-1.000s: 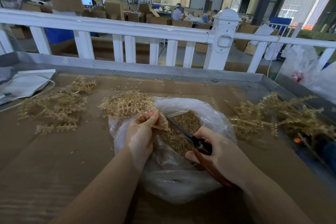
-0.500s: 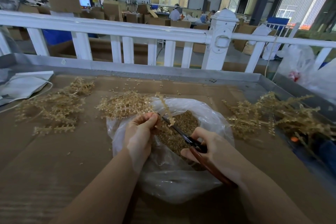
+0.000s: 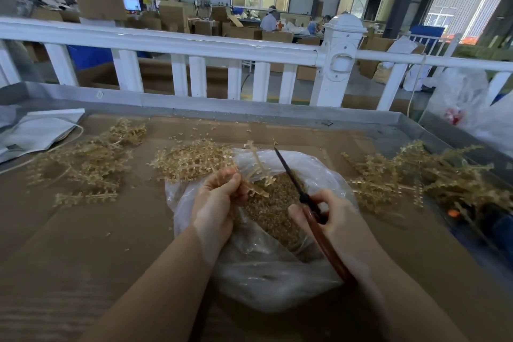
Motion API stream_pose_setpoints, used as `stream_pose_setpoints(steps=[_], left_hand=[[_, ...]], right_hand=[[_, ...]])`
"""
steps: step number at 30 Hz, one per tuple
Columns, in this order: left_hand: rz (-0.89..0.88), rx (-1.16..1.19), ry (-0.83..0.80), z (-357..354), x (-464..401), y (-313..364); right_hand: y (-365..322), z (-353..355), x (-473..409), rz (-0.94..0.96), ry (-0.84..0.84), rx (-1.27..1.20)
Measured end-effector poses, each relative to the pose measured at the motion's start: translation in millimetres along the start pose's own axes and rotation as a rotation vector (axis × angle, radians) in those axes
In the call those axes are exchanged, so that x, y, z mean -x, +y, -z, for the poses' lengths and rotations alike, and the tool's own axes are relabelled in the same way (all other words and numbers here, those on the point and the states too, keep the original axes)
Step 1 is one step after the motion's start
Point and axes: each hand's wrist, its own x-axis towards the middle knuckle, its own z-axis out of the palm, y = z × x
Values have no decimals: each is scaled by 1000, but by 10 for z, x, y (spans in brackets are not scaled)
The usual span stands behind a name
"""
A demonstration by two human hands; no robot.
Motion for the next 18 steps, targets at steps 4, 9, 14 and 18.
stream_pose_setpoints(steps=[4, 9, 14, 18], left_hand=[[-7, -11, -5, -10, -5, 0], [-2, -52, 8, -40, -8, -18], [-23, -66, 10, -33, -9, -44], [-20, -35, -32, -16, -2, -33]], right_hand=[[-59, 9, 22, 40, 50, 81], [-226, -39, 81, 126, 59, 93], [-245, -142, 64, 126, -6, 204], [-145, -192, 26, 83, -34, 269]])
